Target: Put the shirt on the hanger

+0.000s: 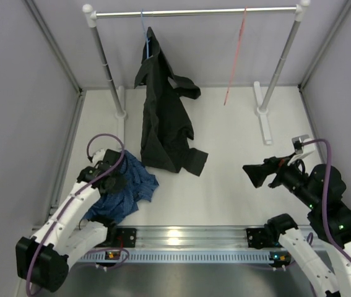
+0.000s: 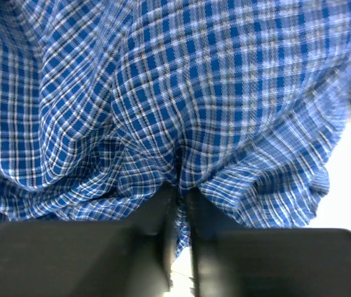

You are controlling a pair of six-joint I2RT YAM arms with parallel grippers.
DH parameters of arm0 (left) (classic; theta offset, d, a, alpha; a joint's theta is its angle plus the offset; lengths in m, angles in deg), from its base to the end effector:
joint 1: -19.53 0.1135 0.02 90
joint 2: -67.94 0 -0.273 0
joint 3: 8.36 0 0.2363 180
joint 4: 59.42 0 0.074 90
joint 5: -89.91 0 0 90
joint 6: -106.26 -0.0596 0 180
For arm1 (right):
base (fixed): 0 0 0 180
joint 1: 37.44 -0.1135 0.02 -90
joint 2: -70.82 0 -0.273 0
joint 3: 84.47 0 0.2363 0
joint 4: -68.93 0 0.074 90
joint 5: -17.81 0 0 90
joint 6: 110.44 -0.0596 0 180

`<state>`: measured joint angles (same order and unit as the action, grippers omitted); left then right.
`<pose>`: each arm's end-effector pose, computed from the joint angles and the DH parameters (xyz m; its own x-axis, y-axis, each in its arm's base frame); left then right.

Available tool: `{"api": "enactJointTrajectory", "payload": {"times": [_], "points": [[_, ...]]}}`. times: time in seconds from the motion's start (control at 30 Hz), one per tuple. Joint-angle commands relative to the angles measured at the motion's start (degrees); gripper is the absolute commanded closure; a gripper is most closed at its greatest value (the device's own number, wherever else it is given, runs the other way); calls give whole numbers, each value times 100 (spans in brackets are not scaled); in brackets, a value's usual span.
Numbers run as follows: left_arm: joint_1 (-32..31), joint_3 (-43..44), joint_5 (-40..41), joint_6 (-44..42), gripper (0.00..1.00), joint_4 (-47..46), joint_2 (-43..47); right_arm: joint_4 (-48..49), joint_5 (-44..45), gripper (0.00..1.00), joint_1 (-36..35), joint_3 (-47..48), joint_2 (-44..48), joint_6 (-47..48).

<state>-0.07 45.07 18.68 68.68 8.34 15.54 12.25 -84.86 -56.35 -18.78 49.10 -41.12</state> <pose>0.1395 -0.0293 0.2142 -0.6846 -0.5527 -0.4752 -0.5652 0.8142 -0.1328 0.0576 0.0335 0.3495 -0.3779 0.2348 -0.8956 -0.4117 0.8238 0.3896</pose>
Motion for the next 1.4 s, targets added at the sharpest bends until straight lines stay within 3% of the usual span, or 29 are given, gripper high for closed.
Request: {"api": "enactJointTrajectory", "payload": {"times": [0.0, 0.03, 0.3, 0.47, 0.6, 0.67, 0.7, 0.77, 0.83, 0.9, 1.07, 1.2, 1.27, 1.37], "points": [[-53, 56, -363, 119, 94, -375, 379, 585, -333, 0, 72, -35, 159, -137], [-53, 222, -530, -12, 100, -366, 510, 620, -350, 1, 72, -79, 194, -172], [-326, 1830, -2840, -987, 100, 99, 1873, 656, -413, 1, 81, -97, 185, -182], [-326, 2500, -5588, -1515, 100, 310, 1935, 638, -114, 1, 81, 244, -25, -85], [-317, 3007, -6156, -1648, 100, 293, 1927, 638, -427, 0, 81, 535, -377, 55], [-264, 3351, -6323, -1534, 100, 127, 1813, 647, -805, 1, 72, 632, -570, 196], [-247, 3492, -6411, -1412, 100, -39, 1699, 664, -1417, 1, 81, 641, -623, 388], [-229, 3730, -6525, -728, 100, -896, 1593, 778, -2244, 0, 81, 501, -720, 530], [-220, 3739, -6246, -87, 100, -1436, 1331, 1278, -3737, 1, 81, 56, -659, 400], [-229, 3704, -5808, 188, 100, -1447, 945, 2083, -4091, 1, 72, -620, -414, -81], [-229, 2837, -5376, 1005, 100, -2202, 792, 3343, -4199, 1, 20, -1923, -79, -1147], [-238, 2404, -4927, 1446, 100, -2687, 1030, 4161, -3981, 4, -435, -2557, 44, -1770], [-238, 2342, -4716, 1516, 100, -2687, 1074, 4356, -3597, 5, -665, -2664, 255, -1703], [-264, 2175, -4628, 1516, 100, -2687, 1048, 3865, -3130, 4, -999, -2401, 282, -1061]]}}
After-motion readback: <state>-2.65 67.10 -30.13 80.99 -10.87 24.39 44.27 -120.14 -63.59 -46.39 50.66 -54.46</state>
